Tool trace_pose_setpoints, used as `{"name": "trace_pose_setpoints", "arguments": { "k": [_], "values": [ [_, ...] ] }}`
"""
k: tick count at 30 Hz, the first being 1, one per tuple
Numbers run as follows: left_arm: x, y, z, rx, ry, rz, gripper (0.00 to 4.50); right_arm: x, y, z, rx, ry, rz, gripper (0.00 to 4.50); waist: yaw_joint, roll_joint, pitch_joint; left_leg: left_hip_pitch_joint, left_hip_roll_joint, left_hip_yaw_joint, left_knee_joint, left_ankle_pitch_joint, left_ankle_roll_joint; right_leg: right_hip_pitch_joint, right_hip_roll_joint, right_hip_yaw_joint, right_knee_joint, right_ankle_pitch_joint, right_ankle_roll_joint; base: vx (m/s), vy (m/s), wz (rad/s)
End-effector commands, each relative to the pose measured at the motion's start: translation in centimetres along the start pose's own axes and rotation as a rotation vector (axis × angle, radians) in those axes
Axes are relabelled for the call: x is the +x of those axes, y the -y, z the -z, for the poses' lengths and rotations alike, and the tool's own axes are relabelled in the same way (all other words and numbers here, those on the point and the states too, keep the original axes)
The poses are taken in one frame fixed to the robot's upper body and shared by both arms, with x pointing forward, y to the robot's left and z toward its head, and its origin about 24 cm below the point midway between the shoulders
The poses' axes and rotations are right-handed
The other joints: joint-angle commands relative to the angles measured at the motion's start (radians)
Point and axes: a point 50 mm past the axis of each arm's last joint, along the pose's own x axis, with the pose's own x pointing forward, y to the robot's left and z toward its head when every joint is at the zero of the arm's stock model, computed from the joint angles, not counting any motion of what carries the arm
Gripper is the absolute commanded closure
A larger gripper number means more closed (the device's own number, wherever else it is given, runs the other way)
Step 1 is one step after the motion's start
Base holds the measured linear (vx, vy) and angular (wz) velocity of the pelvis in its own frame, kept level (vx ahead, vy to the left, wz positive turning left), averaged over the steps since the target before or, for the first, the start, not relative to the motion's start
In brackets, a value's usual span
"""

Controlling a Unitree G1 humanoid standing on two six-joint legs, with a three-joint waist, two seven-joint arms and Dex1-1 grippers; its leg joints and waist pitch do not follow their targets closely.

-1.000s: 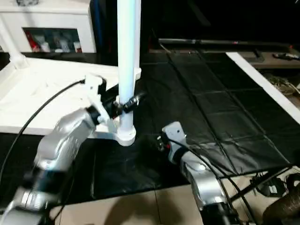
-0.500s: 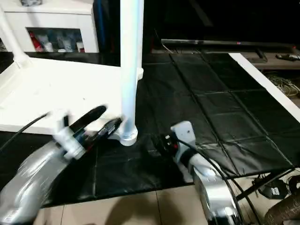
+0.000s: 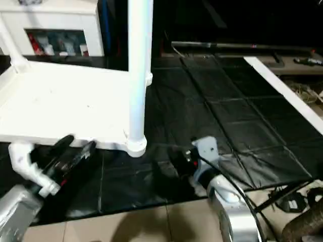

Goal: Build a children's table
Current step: Rotate table base

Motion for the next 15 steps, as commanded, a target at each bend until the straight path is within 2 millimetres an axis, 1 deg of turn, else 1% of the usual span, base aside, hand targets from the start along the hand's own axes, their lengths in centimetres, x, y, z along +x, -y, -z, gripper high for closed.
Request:
{"name": "trace_pose_setpoints", "arguments": {
  "k": [1,3,4,5,6,7,8,9,10,11,12,13,14,15],
  "values": [
    [0.0,0.0,-0.2,0.034,0.014,-0.048,0.03,-0.4,0.8,-0.2,0.001,0.012,0.055,0.0,0.0,0.011,-0.034,0.001,0.061,-0.024,-0.089,-0.292,-0.019,0.023,-0.081,0.067,-0.105,-0.333,-0.057,0.0,0.0,0.0],
    [0.0,-0.1,-0.1,0.045,0.011,-0.073,0.03,-0.5,0.9,-0.2,0.004,0.013,0.067,0.0,0.001,0.011,-0.035,0.002,0.06,-0.025,-0.09,-0.294,-0.022,0.023,-0.079,0.067,-0.103,-0.313,-0.054,0.0,0.0,0.0],
    [0.0,-0.1,0.1,0.063,0.008,-0.096,0.03,-0.6,1.0,-0.3,0.001,0.015,0.076,0.0,-0.001,0.009,-0.035,0.001,0.06,-0.026,-0.09,-0.294,-0.023,0.024,-0.078,0.066,-0.102,-0.299,-0.053,0.0,0.0,0.0],
    [0.0,-0.2,0.2,0.073,0.005,-0.105,0.03,-0.6,1.0,-0.3,-0.002,0.016,0.08,0.0,0.0,0.014,-0.036,0.001,0.061,-0.027,-0.09,-0.286,-0.023,0.025,-0.079,0.067,-0.1,-0.274,-0.055,0.0,0.0,0.0],
    [0.0,-0.2,0.3,0.08,0.002,-0.115,0.03,-0.7,1.1,-0.3,-0.012,0.013,0.088,0.0,-0.001,0.009,-0.037,0.0,0.06,-0.026,-0.089,-0.282,-0.022,0.027,-0.077,0.066,-0.099,-0.255,-0.057,0.0,0.0,0.0],
    [0.0,-0.2,0.4,0.084,0.0,-0.121,0.03,-0.8,1.3,-0.3,-0.02,0.01,0.093,0.0,-0.001,0.012,-0.038,0.0,0.06,-0.026,-0.089,-0.28,-0.023,0.027,-0.078,0.066,-0.098,-0.248,-0.059,0.0,0.0,0.0],
    [0.1,-0.3,0.6,0.099,-0.014,-0.129,0.03,-1.0,1.4,-0.2,-0.025,0.005,0.101,0.0,-0.002,0.011,-0.037,-0.001,0.059,-0.026,-0.088,-0.281,-0.021,0.028,-0.077,0.066,-0.099,-0.244,-0.059,0.0,0.0,0.0],
    [0.1,-0.3,0.8,0.104,-0.019,-0.131,0.03,-1.1,1.6,-0.1,-0.024,0.003,0.103,0.0,-0.002,0.015,-0.037,0.002,0.059,-0.026,-0.088,-0.286,-0.022,0.027,-0.077,0.066,-0.099,-0.247,-0.059,0.0,0.0,0.0],
    [0.1,-0.2,0.9,0.11,-0.023,-0.131,0.03,-1.2,1.7,0.0,-0.024,0.002,0.11,0.0,-0.003,0.011,-0.038,0.0,0.058,-0.025,-0.087,-0.286,-0.021,0.028,-0.077,0.066,-0.099,-0.249,-0.059,0.0,0.0,0.0],
    [0.2,-0.2,1.0,0.112,-0.025,-0.13,0.03,-1.3,1.8,0.0,-0.025,0.001,0.114,0.0,-0.002,0.012,-0.037,0.001,0.058,-0.026,-0.087,-0.288,-0.02,0.028,-0.078,0.066,-0.1,-0.254,-0.059,0.0,0.0,0.0],
    [0.2,-0.1,1.1,0.112,-0.028,-0.129,0.03,-1.4,1.9,0.0,-0.025,0.0,0.121,0.0,-0.002,0.01,-0.037,0.0,0.059,-0.026,-0.087,-0.287,-0.019,0.028,-0.079,0.066,-0.1,-0.261,-0.06,0.0,0.0,0.0],
    [0.3,0.1,1.3,0.121,-0.031,-0.132,0.03,-1.6,2.5,0.1,-0.026,-0.003,0.14,0.0,-0.001,0.008,-0.037,0.0,0.059,-0.026,-0.087,-0.287,-0.018,0.028,-0.079,0.066,-0.1,-0.261,-0.062,0.0,0.0,0.0],
    [0.3,0.1,1.3,0.122,-0.031,-0.132,0.03,-1.6,2.6,0.1,-0.026,-0.003,0.142,0.0,0.0,0.005,-0.037,0.0,0.06,-0.027,-0.087,-0.286,-0.017,0.029,-0.08,0.066,-0.099,-0.263,-0.063,0.0,0.0,0.0],
    [0.4,0.3,1.4,0.122,-0.032,-0.13,0.03,-1.8,3.0,0.1,-0.028,-0.004,0.159,0.0,0.0,0.006,-0.037,-0.001,0.06,-0.026,-0.086,-0.28,-0.015,0.029,-0.08,0.066,-0.098,-0.257,-0.064,0.0,0.0,0.0]
  ]
}}
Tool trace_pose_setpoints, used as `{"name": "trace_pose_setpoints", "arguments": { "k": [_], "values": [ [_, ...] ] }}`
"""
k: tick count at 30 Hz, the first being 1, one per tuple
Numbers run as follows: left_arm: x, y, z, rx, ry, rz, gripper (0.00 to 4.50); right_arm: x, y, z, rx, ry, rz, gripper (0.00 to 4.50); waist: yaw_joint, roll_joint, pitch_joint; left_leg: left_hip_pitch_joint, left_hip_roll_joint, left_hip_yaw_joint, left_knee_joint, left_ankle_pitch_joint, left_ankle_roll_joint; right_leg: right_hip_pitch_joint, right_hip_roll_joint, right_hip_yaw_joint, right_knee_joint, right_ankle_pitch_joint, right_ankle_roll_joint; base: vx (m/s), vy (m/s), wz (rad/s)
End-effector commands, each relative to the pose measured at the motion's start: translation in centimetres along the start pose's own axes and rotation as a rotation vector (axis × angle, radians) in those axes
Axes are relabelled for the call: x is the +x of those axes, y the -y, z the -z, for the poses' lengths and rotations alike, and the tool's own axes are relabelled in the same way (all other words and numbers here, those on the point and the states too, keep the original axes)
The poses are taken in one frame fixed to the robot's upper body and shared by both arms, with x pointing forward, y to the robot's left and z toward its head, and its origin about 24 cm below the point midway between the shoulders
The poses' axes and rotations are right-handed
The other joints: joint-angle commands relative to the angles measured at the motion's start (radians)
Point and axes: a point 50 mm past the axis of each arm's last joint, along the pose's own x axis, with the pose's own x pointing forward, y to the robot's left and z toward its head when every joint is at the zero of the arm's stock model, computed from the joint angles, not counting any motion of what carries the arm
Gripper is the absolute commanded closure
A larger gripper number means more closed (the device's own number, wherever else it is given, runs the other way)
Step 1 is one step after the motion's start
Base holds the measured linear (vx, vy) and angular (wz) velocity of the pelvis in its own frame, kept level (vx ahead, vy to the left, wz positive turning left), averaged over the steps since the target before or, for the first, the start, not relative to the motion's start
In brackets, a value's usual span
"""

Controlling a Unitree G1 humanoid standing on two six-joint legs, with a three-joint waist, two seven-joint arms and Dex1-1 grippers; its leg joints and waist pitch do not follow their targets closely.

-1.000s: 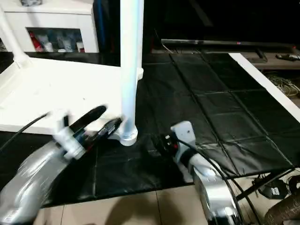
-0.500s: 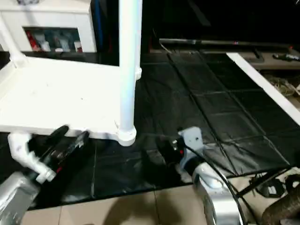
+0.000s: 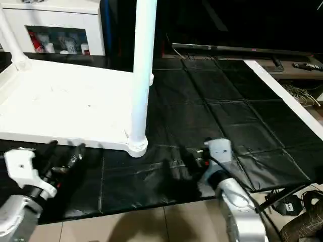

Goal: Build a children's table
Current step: Rotate table base

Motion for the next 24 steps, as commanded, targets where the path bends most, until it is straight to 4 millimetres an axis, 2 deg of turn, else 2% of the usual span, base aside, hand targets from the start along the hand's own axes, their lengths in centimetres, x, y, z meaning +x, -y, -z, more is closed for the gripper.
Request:
{"name": "trace_pose_setpoints", "arguments": {
  "k": [1,2,4,7,8,9,10,12,16,19,20,21,22,23,24],
  "values": [
    [0.1,0.3,0.3,0.003,-0.01,-0.002,0.03,-0.4,1.1,-0.3,-0.016,0.015,0.045,0.0,0.0,0.014,-0.036,0.0,0.06,-0.026,-0.086,-0.28,-0.015,0.029,-0.08,0.066,-0.097,-0.258,-0.065,0.0,0.0,0.0],
    [0.1,0.4,0.4,-0.013,-0.012,-0.005,0.03,-0.5,1.4,-0.4,-0.02,0.013,0.049,0.0,0.0,0.009,-0.036,-0.001,0.06,-0.024,-0.085,-0.275,-0.012,0.029,-0.079,0.066,-0.097,-0.252,-0.068,0.0,0.0,0.0],
    [0.1,0.7,0.6,-0.016,-0.018,-0.002,0.03,-0.6,1.8,-0.4,-0.026,0.011,0.051,0.0,0.001,0.004,-0.036,-0.001,0.059,-0.023,-0.083,-0.261,-0.006,0.03,-0.08,0.066,-0.096,-0.246,-0.069,0.0,0.0,0.0],
    [0.1,1.5,1.0,-0.022,-0.028,0.014,0.03,-0.8,2.9,-0.6,-0.038,0.009,0.074,0.0,0.003,0.003,-0.036,-0.001,0.059,-0.023,-0.082,-0.249,0.0,0.03,-0.08,0.065,-0.095,-0.245,-0.065,0.0,0.0,0.0],
    [0.1,1.6,1.0,-0.025,-0.027,0.014,0.03,-0.9,3.0,-0.6,-0.041,0.008,0.077,0.0,0.002,-0.007,-0.036,-0.002,0.059,-0.022,-0.081,-0.248,0.003,0.03,-0.081,0.065,-0.096,-0.254,-0.063,0.0,0.0,0.0],
    [0.1,1.7,1.0,-0.028,-0.026,0.014,0.03,-0.9,3.1,-0.6,-0.046,0.006,0.081,0.0,0.003,-0.004,-0.036,-0.001,0.06,-0.022,-0.081,-0.246,0.003,0.029,-0.081,0.065,-0.097,-0.258,-0.062,0.0,0.0,0.0],
    [0.1,1.9,1.0,-0.032,-0.024,0.016,0.03,-0.9,3.3,-0.7,-0.051,0.005,0.083,0.0,0.003,-0.008,-0.036,-0.001,0.06,-0.022,-0.081,-0.247,0.004,0.029,-0.081,0.065,-0.098,-0.261,-0.06,0.0,0.0,0.0],
    [0.2,2.1,1.1,-0.031,-0.02,0.019,0.03,-1.0,3.6,-0.8,-0.055,0.005,0.084,0.0,0.003,-0.009,-0.036,-0.001,0.059,-0.023,-0.08,-0.249,0.005,0.029,-0.08,0.064,-0.099,-0.27,-0.053,0.0,0.0,0.0],
    [0.5,2.0,1.1,-0.015,-0.022,0.029,0.03,-0.5,3.3,-0.9,-0.046,-0.004,0.07,0.0,0.002,-0.014,-0.037,-0.001,0.057,-0.023,-0.079,-0.25,0.009,0.027,-0.08,0.063,-0.101,-0.3,-0.04,0.0,0.0,0.0],
    [0.9,1.5,0.8,-0.011,-0.001,0.011,0.03,0.2,1.9,-1.1,-0.031,-0.008,0.014,0.0,0.001,-0.018,-0.039,-0.002,0.058,-0.025,-0.079,-0.236,0.007,0.029,-0.08,0.062,-0.098,-0.277,-0.043,0.0,0.0,0.0],
    [1.0,1.4,0.7,-0.01,0.003,0.003,0.03,0.4,1.5,-1.2,-0.024,-0.003,0.0,0.0,0.0,-0.012,-0.04,-0.001,0.06,-0.026,-0.08,-0.227,0.005,0.029,-0.081,0.062,-0.095,-0.249,-0.053,0.0,0.0,0.0],
    [1.3,1.0,0.4,-0.009,0.013,-0.021,0.03,1.0,0.3,-1.5,-0.013,0.013,-0.039,0.0,0.0,0.002,-0.04,0.001,0.059,-0.026,-0.08,-0.229,0.001,0.027,-0.08,0.062,-0.092,-0.225,-0.065,0.0,0.0,0.0],
    [1.6,0.7,0.2,-0.001,0.018,-0.041,0.03,1.3,-0.5,-1.8,-0.01,0.032,-0.07,0.0,-0.003,-0.005,-0.041,0.002,0.059,-0.024,-0.08,-0.234,0.001,0.026,-0.077,0.062,-0.095,-0.219,-0.067,0.0,0.0,0.0],
    [1.8,0.5,0.0,0.005,0.021,-0.051,0.03,1.5,-1.0,-2.1,-0.009,0.044,-0.087,0.0,-0.003,-0.006,-0.042,0.001,0.058,-0.025,-0.079,-0.233,0.0,0.03,-0.078,0.062,-0.091,-0.202,-0.074,0.0,0.0,0.0],
    [1.9,0.2,-0.1,0.021,0.024,-0.065,0.03,1.7,-1.6,-2.4,-0.004,0.066,-0.104,0.0,-0.001,0.014,-0.042,0.003,0.059,-0.027,-0.081,-0.235,-0.005,0.029,-0.079,0.063,-0.089,-0.19,-0.081,0.0,0.0,0.0]
  ]
}}
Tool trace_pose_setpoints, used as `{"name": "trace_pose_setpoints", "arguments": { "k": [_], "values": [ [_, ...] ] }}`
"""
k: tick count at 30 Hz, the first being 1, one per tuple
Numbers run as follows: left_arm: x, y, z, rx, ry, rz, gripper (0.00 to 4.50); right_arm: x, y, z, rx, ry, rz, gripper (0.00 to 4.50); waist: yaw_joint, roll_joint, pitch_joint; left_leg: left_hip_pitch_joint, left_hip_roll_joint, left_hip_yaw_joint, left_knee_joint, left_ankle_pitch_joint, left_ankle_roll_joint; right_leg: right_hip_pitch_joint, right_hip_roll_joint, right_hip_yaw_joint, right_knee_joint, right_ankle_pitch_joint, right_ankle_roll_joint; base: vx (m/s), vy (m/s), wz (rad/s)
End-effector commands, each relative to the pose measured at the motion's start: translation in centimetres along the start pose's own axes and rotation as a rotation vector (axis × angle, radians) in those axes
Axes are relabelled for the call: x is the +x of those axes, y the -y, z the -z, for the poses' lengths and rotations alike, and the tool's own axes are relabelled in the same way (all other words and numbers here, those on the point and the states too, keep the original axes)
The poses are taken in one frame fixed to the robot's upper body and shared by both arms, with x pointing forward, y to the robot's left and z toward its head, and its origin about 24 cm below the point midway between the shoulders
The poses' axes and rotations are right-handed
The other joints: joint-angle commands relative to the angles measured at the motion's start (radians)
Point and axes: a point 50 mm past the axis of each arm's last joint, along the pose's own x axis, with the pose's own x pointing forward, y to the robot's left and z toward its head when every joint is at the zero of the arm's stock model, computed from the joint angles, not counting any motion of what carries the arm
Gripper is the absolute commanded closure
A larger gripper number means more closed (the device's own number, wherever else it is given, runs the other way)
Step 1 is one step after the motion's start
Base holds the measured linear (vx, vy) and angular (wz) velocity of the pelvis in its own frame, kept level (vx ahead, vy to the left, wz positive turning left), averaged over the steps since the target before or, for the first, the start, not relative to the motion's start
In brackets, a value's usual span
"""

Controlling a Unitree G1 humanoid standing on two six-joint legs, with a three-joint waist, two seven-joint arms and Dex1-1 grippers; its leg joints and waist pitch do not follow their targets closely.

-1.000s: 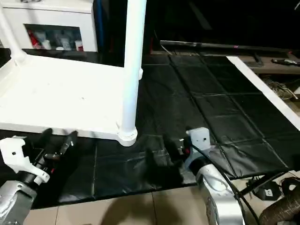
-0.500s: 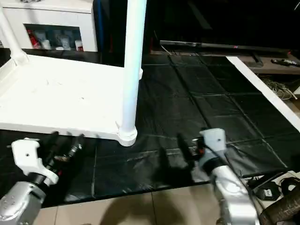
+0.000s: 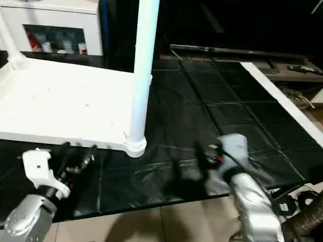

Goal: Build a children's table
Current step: Rotate table base

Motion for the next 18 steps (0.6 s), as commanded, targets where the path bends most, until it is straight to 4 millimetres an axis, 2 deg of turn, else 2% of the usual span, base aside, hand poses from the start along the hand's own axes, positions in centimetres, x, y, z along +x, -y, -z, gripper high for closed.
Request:
{"name": "trace_pose_setpoints", "arguments": {
  "k": [1,4,5,6,8,9,10,11,12,13,14,15,16,17,18],
  "values": [
    [0.3,-0.6,-0.1,0.028,-0.004,-0.029,0.03,0.4,-0.6,-1.3,-0.007,0.051,-0.021,0.0,-0.003,0.024,-0.039,0.002,0.059,-0.027,-0.081,-0.236,-0.006,0.03,-0.078,0.063,-0.09,-0.181,-0.085,0.0,0.0,0.0],
    [0.6,-1.2,-0.4,0.067,-0.007,-0.02,0.03,0.7,-1.8,-2.1,0.018,0.083,-0.045,0.0,-0.001,0.027,-0.043,0.003,0.06,-0.026,-0.079,-0.196,-0.008,0.035,-0.077,0.064,-0.081,-0.115,-0.099,0.0,0.0,0.0],
    [0.7,-1.3,-0.5,0.077,-0.009,-0.021,0.03,0.7,-2.0,-2.1,0.026,0.084,-0.054,0.0,0.002,0.04,-0.044,0.006,0.06,-0.026,-0.079,-0.186,-0.011,0.035,-0.077,0.064,-0.076,-0.083,-0.107,0.0,0.0,0.0],
    [0.9,-1.4,-0.7,0.082,-0.01,-0.023,0.03,0.7,-2.3,-2.1,0.028,0.087,-0.071,0.0,0.0,0.035,-0.043,0.005,0.06,-0.024,-0.079,-0.187,-0.01,0.035,-0.075,0.063,-0.078,-0.074,-0.108,0.0,0.0,0.0],
    [1.0,-1.5,-0.8,0.083,-0.011,-0.027,0.03,0.7,-2.6,-2.1,0.026,0.085,-0.087,0.0,0.002,0.035,-0.043,0.005,0.06,-0.024,-0.08,-0.195,-0.015,0.037,-0.077,0.064,-0.076,-0.071,-0.117,0.0,0.0,0.0],
    [1.0,-1.6,-0.8,0.088,-0.017,-0.032,0.03,0.6,-2.9,-1.9,0.026,0.08,-0.102,0.0,0.004,0.035,-0.038,0.015,0.061,-0.026,-0.087,-0.305,-0.031,0.039,-0.079,0.06,-0.085,-0.204,-0.109,0.0,0.0,0.0],
    [1.0,-1.7,-0.8,0.087,-0.021,-0.037,0.03,0.7,-3.0,-1.9,0.027,0.078,-0.109,0.0,0.003,0.036,-0.035,0.022,0.061,-0.026,-0.09,-0.367,-0.037,0.038,-0.078,0.058,-0.091,-0.281,-0.103,0.0,0.0,0.0],
    [1.0,-1.7,-0.7,0.084,-0.024,-0.042,0.03,0.7,-3.1,-1.8,0.03,0.077,-0.112,0.0,0.004,0.029,-0.031,-0.025,0.047,-0.054,-0.106,-0.411,0.009,0.08,-0.104,0.031,-0.103,-0.437,-0.056,0.0,0.0,0.0],
    [1.0,-1.8,-0.7,0.08,-0.029,-0.051,0.03,0.8,-3.5,-1.7,0.031,0.071,-0.125,0.0,0.02,0.034,-0.027,-0.032,0.036,-0.067,-0.103,-0.442,0.031,0.092,-0.123,0.009,-0.12,-0.543,-0.034,-0.013,-0.006,0.24],
    [1.0,-1.8,-0.7,0.078,-0.029,-0.05,0.03,0.8,-3.6,-1.6,0.03,0.068,-0.128,0.0,0.009,0.042,-0.016,-0.026,0.025,-0.072,-0.082,-0.476,0.047,0.105,-0.144,-0.015,-0.156,-0.742,-0.016,0.02,0.007,0.46],
    [1.0,-1.8,-0.7,0.081,-0.03,-0.043,0.03,0.8,-3.7,-1.6,0.03,0.067,-0.13,0.0,0.012,0.05,-0.013,-0.023,0.018,-0.066,-0.048,-0.46,0.055,0.131,-0.167,-0.039,-0.193,-0.877,-0.021,0.02,0.007,0.46],
    [1.1,-1.7,-0.8,0.089,-0.031,-0.031,0.03,0.9,-3.7,-1.7,0.036,0.071,-0.124,0.0,0.004,0.048,-0.008,-0.033,0.018,-0.064,-0.034,-0.441,0.063,0.158,-0.173,-0.073,-0.212,-0.924,-0.021,0.044,0.027,0.49],
    [1.1,-1.6,-0.9,0.094,-0.03,-0.025,0.03,0.9,-3.7,-1.7,0.04,0.075,-0.118,0.0,0.014,0.063,-0.003,-0.022,0.023,-0.064,-0.034,-0.457,0.059,0.162,-0.174,-0.084,-0.221,-0.921,-0.029,0.062,0.045,0.6],
    [1.1,-1.5,-1.0,0.101,-0.029,-0.018,0.03,0.9,-3.6,-1.8,0.047,0.081,-0.109,0.0,0.008,0.066,0.0,-0.016,0.024,-0.068,-0.05,-0.506,0.046,0.17,-0.146,-0.109,-0.209,-0.862,-0.042,0.062,0.045,0.6],
    [1.3,-1.3,-1.2,0.12,-0.03,0.008,0.03,1.0,-3.4,-1.9,0.074,0.092,-0.094,0.0,-0.011,0.085,-0.011,0.08,0.062,-0.065,-0.057,-0.588,-0.004,0.102,-0.102,-0.084,-0.189,-0.768,-0.063,0.058,0.033,0.44]
  ]
}}
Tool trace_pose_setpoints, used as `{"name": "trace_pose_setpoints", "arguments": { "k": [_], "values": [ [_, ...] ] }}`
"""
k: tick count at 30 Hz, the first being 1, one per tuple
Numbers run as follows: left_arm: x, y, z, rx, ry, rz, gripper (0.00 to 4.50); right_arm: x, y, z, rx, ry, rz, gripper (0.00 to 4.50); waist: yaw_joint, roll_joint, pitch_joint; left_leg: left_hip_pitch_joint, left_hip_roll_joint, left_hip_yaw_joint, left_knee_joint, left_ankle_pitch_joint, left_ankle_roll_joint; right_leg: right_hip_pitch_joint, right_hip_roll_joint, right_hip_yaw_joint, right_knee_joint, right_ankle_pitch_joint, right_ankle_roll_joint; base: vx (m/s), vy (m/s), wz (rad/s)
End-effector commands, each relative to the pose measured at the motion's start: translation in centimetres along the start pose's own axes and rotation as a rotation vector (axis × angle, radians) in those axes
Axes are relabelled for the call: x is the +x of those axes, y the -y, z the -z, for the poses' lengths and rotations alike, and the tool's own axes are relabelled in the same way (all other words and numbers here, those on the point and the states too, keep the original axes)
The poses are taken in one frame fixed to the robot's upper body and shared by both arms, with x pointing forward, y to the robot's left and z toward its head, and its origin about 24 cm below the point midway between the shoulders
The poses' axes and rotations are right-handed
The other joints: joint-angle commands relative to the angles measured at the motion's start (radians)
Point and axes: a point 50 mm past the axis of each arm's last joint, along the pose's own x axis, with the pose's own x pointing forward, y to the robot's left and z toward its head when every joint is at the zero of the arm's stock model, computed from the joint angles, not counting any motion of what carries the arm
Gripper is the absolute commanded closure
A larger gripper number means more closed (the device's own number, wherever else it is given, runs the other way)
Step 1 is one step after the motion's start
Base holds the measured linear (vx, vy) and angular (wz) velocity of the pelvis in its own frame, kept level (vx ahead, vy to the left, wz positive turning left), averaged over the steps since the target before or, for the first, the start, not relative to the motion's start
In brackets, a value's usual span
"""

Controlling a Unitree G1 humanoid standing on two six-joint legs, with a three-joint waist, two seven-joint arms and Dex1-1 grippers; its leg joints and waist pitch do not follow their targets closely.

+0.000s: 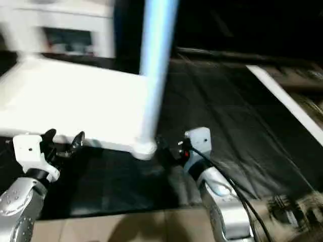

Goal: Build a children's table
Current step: Rotate table base

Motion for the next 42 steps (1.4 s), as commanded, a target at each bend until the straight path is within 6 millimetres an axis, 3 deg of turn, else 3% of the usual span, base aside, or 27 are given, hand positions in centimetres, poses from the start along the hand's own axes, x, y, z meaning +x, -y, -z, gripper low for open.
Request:
{"name": "trace_pose_setpoints", "arguments": {
  "k": [1,2,4,5,6,7,8,9,10,11,12,13,14,15,16,17,18,19,21,22,23,24,26,32,38,39,42],
  "values": [
    [0.4,0.9,-0.7,0.041,0.009,0.066,0.03,0.2,0.3,-0.5,0.021,0.028,0.023,0.0,-0.026,0.05,-0.033,0.071,0.082,-0.05,-0.127,-0.757,-0.067,-0.016,-0.022,0.057,-0.05,-0.541,-0.092,0.083,0.028,0.1],
    [0.4,0.9,-0.7,0.041,0.009,0.066,0.03,0.2,0.3,-0.5,0.021,0.028,0.023,0.0,-0.036,0.048,-0.036,0.09,0.109,-0.073,-0.172,-0.84,-0.077,-0.032,-0.005,0.08,0.028,-0.312,-0.102,0.083,0.028,0.1],
    [0.8,1.1,-1.3,0.064,0.014,0.102,0.03,0.0,0.8,-0.3,0.01,0.023,0.051,0.0,-0.038,0.044,-0.038,0.116,0.107,-0.075,-0.175,-0.803,-0.023,-0.069,-0.009,0.112,0.054,-0.151,-0.098,0.101,0.016,0.03],
    [1.0,1.0,-1.4,0.066,0.017,0.104,0.03,-0.1,1.0,-0.3,0.022,0.025,0.069,0.0,-0.035,0.034,-0.034,0.097,0.067,-0.038,-0.157,-0.737,0.021,-0.056,-0.034,0.14,0.006,-0.168,-0.117,0.097,0.003,0.06],
    [1.1,0.9,-1.5,0.067,0.018,0.103,0.03,-0.3,1.2,-0.2,0.032,0.025,0.092,0.0,-0.025,0.022,-0.038,0.065,0.032,-0.005,-0.131,-0.654,0.039,-0.023,-0.06,0.169,-0.031,-0.214,-0.141,0.103,-0.031,0.06],
    [1.1,0.9,-1.6,0.068,0.019,0.103,0.03,-0.4,1.4,-0.1,0.037,0.025,0.109,0.0,0.013,0.003,-0.05,-0.015,-0.021,0.033,-0.038,-0.349,0.082,0.072,-0.116,0.242,-0.093,-0.41,-0.175,0.13,-0.035,0.04],
    [1.2,0.9,-1.6,0.065,0.021,0.107,0.03,-0.7,1.7,-0.1,0.039,0.029,0.121,0.0,0.036,0.012,-0.062,-0.044,-0.004,0.021,0.02,-0.143,0.108,0.1,-0.168,0.275,-0.121,-0.522,-0.202,0.13,-0.035,0.04],
    [1.2,0.9,-1.6,0.063,0.021,0.109,0.03,-0.9,1.8,0.0,0.039,0.032,0.124,0.0,0.043,0.025,-0.072,-0.082,-0.004,0.013,0.014,-0.016,0.12,0.121,-0.126,0.248,-0.099,-0.383,-0.211,0.16,0.004,0.03],
    [1.3,1.0,-1.8,0.048,0.038,0.118,0.03,-1.1,2.0,0.0,0.021,0.036,0.129,0.0,0.046,0.041,-0.085,-0.07,0.0,0.015,-0.013,0.041,0.122,0.108,-0.088,0.222,-0.078,-0.261,-0.2,0.177,0.028,0.03],
    [1.3,1.0,-1.8,0.046,0.04,0.119,0.03,-1.2,2.0,0.0,0.019,0.036,0.129,0.0,0.024,0.06,-0.097,-0.032,0.003,0.002,-0.046,0.239,0.161,0.058,0.01,0.153,0.003,0.047,-0.141,0.177,0.028,0.03],
    [1.4,1.1,-1.7,0.047,0.035,0.123,0.03,-1.3,1.9,0.0,0.03,0.055,0.1,0.0,0.007,0.066,-0.104,0.019,0.011,-0.031,-0.041,0.378,0.233,0.016,0.044,0.133,0.05,0.171,-0.108,0.211,0.015,0.07],
    [1.4,1.1,-1.7,0.049,0.032,0.126,0.03,-1.5,1.8,-0.1,0.039,0.064,0.087,0.0,-0.024,0.088,-0.126,0.156,0.099,-0.135,-0.006,0.722,0.409,-0.149,0.013,0.145,0.126,0.134,-0.032,0.158,0.005,-0.08],
    [1.5,1.2,-1.7,0.052,0.026,0.129,0.03,-1.7,1.8,-0.1,0.052,0.074,0.072,0.0,-0.035,0.075,-0.135,0.176,0.139,-0.187,0.024,1.177,0.493,-0.198,-0.05,0.201,0.132,0.113,0.065,0.158,0.005,-0.08],
    [1.6,1.3,-1.6,0.051,0.024,0.131,0.03,-1.8,1.9,-0.2,0.059,0.084,0.064,0.0,-0.042,0.056,-0.13,0.116,0.061,-0.169,0.05,1.31,0.41,-0.198,-0.077,0.252,0.091,0.286,0.095,-0.024,0.02,-0.3],
    [1.7,1.3,-1.6,0.05,0.025,0.13,0.03,-1.9,2.2,-0.3,0.052,0.092,0.086,0.0,-0.027,0.003,-0.116,-0.004,-0.077,-0.077,0.04,0.883,0.263,-0.115,-0.042,0.251,0.048,0.486,0.105,-0.133,0.039,-0.09],
    [1.8,1.3,-1.6,0.049,0.026,0.128,0.03,-1.9,2.4,-0.4,0.047,0.099,0.102,0.0,-0.018,0.003,-0.111,-0.02,-0.1,-0.052,0.033,0.667,0.233,-0.096,-0.037,0.254,0.036,0.52,0.07,-0.133,0.039,-0.09],
    [1.9,1.3,-1.5,0.049,0.025,0.121,0.03,-1.9,2.8,-0.6,0.056,0.111,0.133,0.0,-0.015,0.013,-0.106,-0.025,-0.093,-0.042,0.023,0.511,0.2,-0.092,-0.039,0.251,0.035,0.529,0.013,-0.087,0.007,0.15],
    [1.9,1.2,-1.5,0.048,0.024,0.117,0.03,-1.9,3.1,-0.8,0.074,0.113,0.151,0.0,-0.027,0.013,-0.112,-0.041,-0.074,-0.04,-0.006,0.325,0.147,-0.054,-0.039,0.24,0.041,0.495,-0.056,-0.047,-0.051,0.05],
    [1.9,1.1,-1.3,0.046,0.023,0.109,0.03,-1.8,3.4,-0.9,0.111,0.104,0.173,0.0,-0.043,0.025,-0.101,-0.033,-0.045,-0.033,-0.041,0.138,0.079,-0.055,-0.027,0.222,0.022,0.282,-0.136,-0.058,-0.057,0.01],
    [1.9,1.1,-1.3,0.046,0.023,0.106,0.03,-1.8,3.5,-0.9,0.118,0.102,0.178,0.0,-0.043,0.038,-0.091,-0.03,-0.034,-0.03,-0.053,0.028,0.043,-0.062,-0.022,0.218,0.013,0.124,-0.157,-0.096,-0.053,-0.02],
    [1.9,1.1,-1.3,0.046,0.023,0.106,0.03,-1.8,3.5,-0.9,0.118,0.102,0.178,0.0,-0.043,0.038,-0.091,-0.03,-0.034,-0.03,-0.053,0.028,0.043,-0.062,-0.022,0.218,0.013,0.124,-0.157,-0.096,-0.053,-0.02],
    [1.9,1.0,-1.2,0.042,0.023,0.102,0.03,-1.6,3.5,-0.8,0.113,0.092,0.175,0.0,-0.047,0.027,-0.077,-0.021,-0.017,-0.02,-0.071,-0.192,0.01,-0.077,-0.019,0.216,-0.007,-0.116,-0.167,-0.104,-0.045,0.06],
    [1.9,1.0,-1.1,0.043,0.02,0.097,0.03,-1.4,3.3,-0.7,0.068,0.069,0.146,0.0,-0.047,0.027,-0.068,-0.011,-0.005,-0.01,-0.079,-0.352,-0.023,-0.094,-0.022,0.211,-0.024,-0.323,-0.142,-0.101,-0.047,0.12],
    [2.2,0.6,-0.9,0.1,-0.011,0.129,0.03,-1.0,2.8,-0.7,-0.039,0.071,0.025,0.0,-0.04,0.011,-0.069,-0.022,0.005,0.006,-0.088,-0.351,-0.057,-0.107,-0.023,0.209,-0.033,-0.433,-0.055,-0.073,-0.028,0.04],
    [3.1,0.9,-1.3,0.149,-0.075,0.337,0.03,-0.5,2.9,-1.0,-0.047,0.058,-0.02,0.0,-0.03,0.013,-0.077,-0.024,0.01,0.009,-0.094,-0.317,-0.06,-0.109,-0.019,0.208,-0.015,-0.283,-0.091,0.0,0.0,0.0],
    [3.3,1.2,-1.5,0.176,-0.092,0.418,0.03,-0.5,3.0,-1.0,-0.066,0.039,-0.04,0.0,-0.033,0.001,-0.076,-0.027,0.01,0.012,-0.093,-0.329,-0.058,-0.11,-0.017,0.207,-0.016,-0.292,-0.089,0.0,0.0,0.0],
    [3.5,1.4,-1.6,0.21,-0.11,0.481,0.03,-0.6,3.1,-1.0,-0.072,0.03,-0.05,0.0,-0.021,0.009,-0.084,-0.027,0.01,0.016,-0.091,-0.269,-0.058,-0.108,-0.017,0.209,-0.002,-0.16,-0.118,0.0,0.0,0.0]
  ]
}}
